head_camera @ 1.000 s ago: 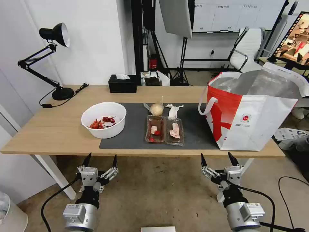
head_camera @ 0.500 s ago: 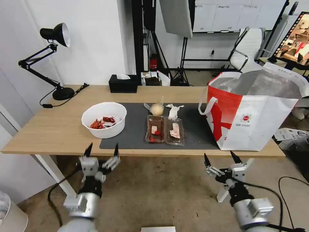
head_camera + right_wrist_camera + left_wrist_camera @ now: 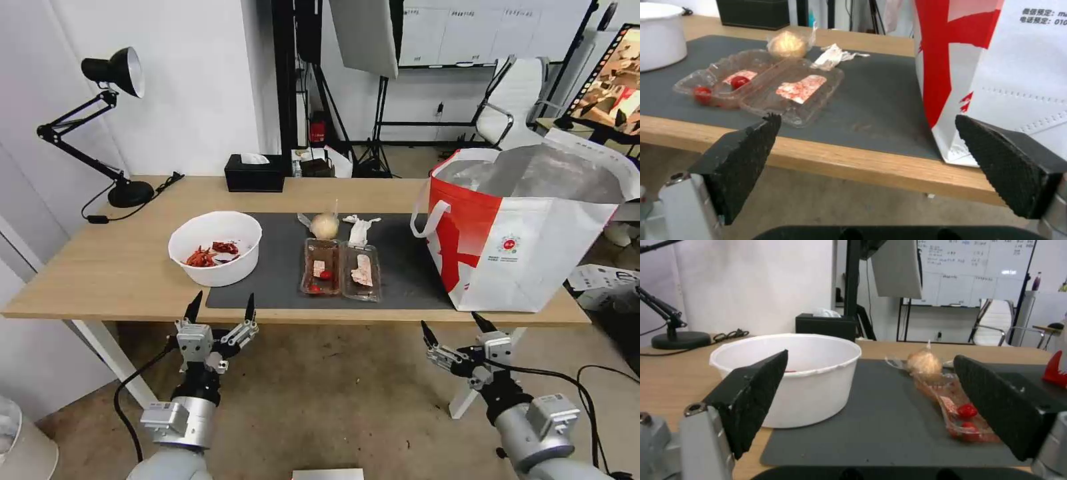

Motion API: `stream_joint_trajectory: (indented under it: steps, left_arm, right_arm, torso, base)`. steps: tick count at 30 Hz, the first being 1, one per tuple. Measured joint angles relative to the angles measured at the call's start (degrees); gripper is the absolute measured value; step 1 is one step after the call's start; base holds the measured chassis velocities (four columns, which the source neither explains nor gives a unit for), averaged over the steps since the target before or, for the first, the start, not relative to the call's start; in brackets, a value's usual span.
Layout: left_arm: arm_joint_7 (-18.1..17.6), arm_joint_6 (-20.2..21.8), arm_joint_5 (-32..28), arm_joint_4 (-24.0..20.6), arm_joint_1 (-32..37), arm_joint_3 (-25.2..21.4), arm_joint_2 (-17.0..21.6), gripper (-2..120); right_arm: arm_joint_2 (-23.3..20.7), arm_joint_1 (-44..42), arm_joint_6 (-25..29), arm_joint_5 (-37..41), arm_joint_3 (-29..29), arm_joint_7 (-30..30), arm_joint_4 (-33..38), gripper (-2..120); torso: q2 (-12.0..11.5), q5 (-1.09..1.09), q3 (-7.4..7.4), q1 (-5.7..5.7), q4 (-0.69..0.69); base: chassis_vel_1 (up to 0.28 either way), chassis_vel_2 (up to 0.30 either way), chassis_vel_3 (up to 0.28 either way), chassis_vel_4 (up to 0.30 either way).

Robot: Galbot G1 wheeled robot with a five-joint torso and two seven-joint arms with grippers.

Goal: Pick up the trash from the table and place it into the takeout bag.

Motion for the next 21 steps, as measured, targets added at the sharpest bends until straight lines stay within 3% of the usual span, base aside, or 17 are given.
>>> stream_joint_trajectory:
  steps: [16,21]
  left_arm:
    - [1.6,0.0,-0.2,-0.2,0.3,-0.3,0.6,100]
    - [3.5,0.2,-0.6,0.7,0.4,-0.8,2.2,100]
  right_arm:
    - [-0.2,0.9,1.3,1.4,-1.7,-0.2,-0.9,100]
    - [-2.0,3.8,6.7,5.5,-4.0,-0.5,-3.3,100]
  torso:
    - [0.0,0.0,0.0,-0.01,0.0]
    - [0.0,-0.01,0.0,-0.01,-0.01]
  base:
    - [0.0,0.0,0.0,0.0]
    - [0.0,0.0,0.0,0.0]
